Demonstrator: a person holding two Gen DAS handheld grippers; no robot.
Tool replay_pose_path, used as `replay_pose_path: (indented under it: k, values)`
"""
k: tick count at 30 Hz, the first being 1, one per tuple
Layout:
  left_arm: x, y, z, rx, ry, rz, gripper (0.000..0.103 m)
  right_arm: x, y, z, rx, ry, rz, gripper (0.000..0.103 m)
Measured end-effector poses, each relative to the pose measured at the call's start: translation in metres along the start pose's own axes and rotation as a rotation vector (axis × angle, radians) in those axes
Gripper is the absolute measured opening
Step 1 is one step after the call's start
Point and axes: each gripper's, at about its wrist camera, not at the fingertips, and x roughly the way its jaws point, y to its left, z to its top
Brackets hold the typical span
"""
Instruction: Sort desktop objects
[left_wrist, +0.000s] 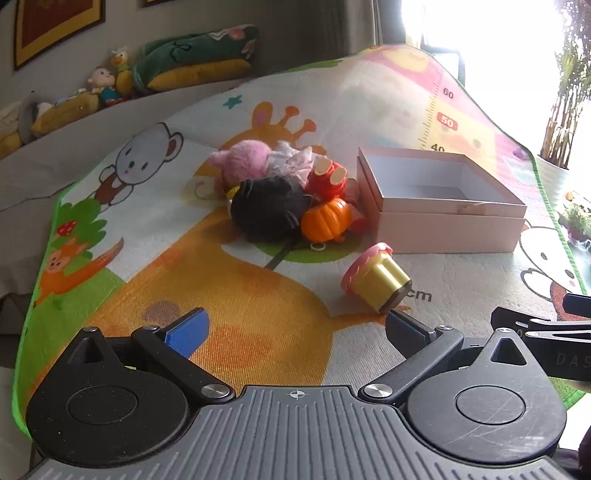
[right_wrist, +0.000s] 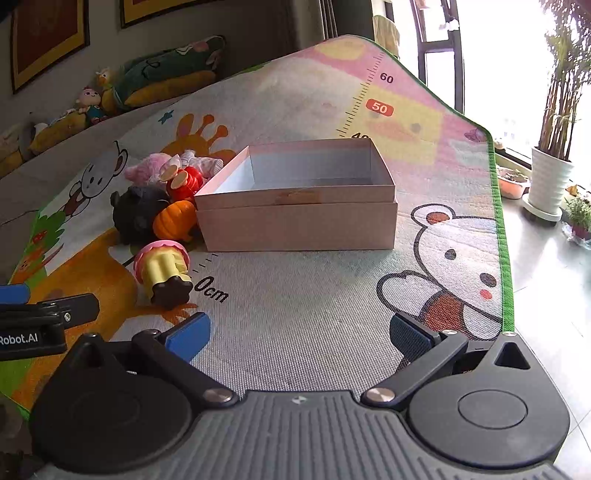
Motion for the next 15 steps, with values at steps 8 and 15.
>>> replay_pose_path:
  k: [8,15]
  values:
    - [0.0,0.005,-0.003,-0.046,0.048,-0.063,0.103,0.001,0.005,-0.002,-0.002,0.014,0.0,0.103]
    - [0.013,0.005,0.0,-0.047,0.1,-0.045,0.103,0.005,0.002,-0.001,-0.001,0.025,0.007,0.103]
